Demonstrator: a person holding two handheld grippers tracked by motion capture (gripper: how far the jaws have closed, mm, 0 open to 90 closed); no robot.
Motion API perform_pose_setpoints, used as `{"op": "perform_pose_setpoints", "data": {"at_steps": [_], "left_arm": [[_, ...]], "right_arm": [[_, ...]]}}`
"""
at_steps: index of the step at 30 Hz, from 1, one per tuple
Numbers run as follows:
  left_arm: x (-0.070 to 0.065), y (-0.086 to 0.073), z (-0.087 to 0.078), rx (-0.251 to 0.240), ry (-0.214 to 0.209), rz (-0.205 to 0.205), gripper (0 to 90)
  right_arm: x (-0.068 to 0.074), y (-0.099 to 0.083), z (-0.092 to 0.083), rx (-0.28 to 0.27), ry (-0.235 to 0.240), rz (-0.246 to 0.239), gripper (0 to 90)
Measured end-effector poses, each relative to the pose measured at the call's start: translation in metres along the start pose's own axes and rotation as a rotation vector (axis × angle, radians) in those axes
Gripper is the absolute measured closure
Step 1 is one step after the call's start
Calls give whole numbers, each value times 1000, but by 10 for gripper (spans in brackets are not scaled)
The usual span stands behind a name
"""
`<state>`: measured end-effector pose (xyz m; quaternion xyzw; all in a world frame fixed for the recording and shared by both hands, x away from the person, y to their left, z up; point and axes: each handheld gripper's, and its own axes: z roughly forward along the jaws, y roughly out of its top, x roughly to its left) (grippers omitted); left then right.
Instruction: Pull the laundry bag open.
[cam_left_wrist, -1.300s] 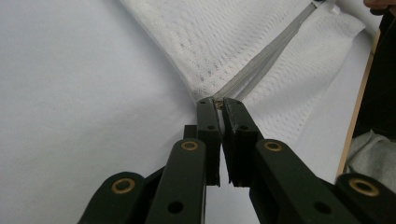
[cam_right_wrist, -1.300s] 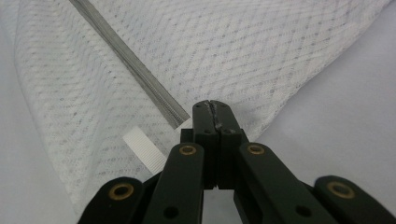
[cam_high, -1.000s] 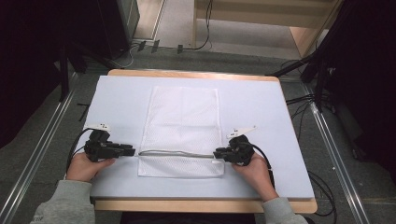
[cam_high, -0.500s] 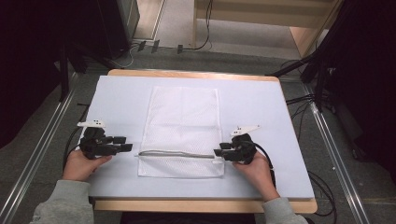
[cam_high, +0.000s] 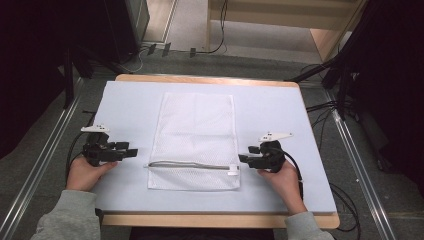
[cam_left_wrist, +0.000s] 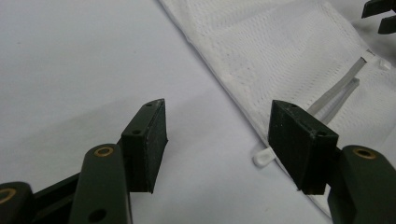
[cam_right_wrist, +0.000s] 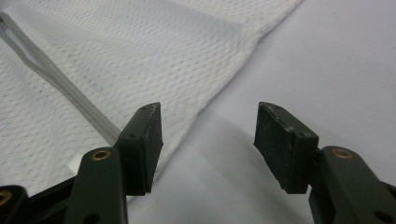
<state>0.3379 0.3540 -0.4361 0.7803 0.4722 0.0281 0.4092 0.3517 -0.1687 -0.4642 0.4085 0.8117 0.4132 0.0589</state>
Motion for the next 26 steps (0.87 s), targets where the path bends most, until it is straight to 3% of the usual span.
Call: {"op": "perform_pose_setpoints", "data": {"at_steps": [9, 26], "left_arm": [[7, 3, 1, -18, 46, -16, 361], [10, 3, 7, -18, 63, -32, 329]], "right_arm": [[-16, -7, -11, -21, -53, 48, 402], [-28, -12, -17, -25, -96, 68, 364]]}}
